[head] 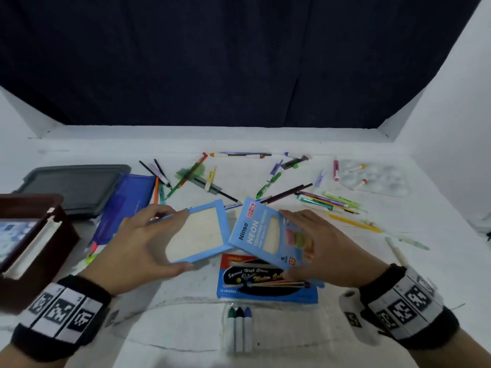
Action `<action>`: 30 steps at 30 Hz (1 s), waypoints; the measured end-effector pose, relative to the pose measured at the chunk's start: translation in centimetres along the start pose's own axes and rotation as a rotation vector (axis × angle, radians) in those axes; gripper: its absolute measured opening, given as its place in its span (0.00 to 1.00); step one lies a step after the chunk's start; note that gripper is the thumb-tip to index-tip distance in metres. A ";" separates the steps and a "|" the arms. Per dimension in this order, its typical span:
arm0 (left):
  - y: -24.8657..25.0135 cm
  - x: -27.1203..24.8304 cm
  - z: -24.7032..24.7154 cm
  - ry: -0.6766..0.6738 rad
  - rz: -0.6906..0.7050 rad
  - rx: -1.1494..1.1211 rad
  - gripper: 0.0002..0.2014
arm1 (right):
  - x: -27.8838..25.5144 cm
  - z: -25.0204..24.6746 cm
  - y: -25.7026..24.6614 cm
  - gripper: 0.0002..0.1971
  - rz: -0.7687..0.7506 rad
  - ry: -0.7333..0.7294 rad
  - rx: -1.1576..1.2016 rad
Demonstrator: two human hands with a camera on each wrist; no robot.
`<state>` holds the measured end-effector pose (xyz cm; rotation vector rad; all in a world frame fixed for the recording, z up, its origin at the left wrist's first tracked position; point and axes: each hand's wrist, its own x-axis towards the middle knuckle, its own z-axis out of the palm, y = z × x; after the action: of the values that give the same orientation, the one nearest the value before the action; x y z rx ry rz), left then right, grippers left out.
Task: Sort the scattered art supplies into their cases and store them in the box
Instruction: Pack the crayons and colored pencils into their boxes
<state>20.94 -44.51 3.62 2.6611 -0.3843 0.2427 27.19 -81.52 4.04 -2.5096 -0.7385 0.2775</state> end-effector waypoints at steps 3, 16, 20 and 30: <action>-0.2 -0.4 -1.2 0.080 -0.024 0.017 0.44 | 0.4 -0.3 -0.2 0.56 -0.043 0.030 0.010; 2.8 -1.9 -1.8 0.081 -0.015 0.157 0.45 | 1.3 -1.4 -2.0 0.53 -0.189 0.016 -0.225; 3.6 -2.4 -1.7 0.045 -0.002 0.186 0.46 | 1.6 -1.5 -1.9 0.51 -0.202 0.008 -0.306; 4.4 -3.5 -0.6 -0.017 0.014 0.171 0.46 | 1.8 -1.4 -2.3 0.51 -0.252 -0.089 -0.326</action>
<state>16.19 -47.24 5.09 2.8302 -0.4041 0.2677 28.14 -79.46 6.37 -2.6773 -1.2097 0.1916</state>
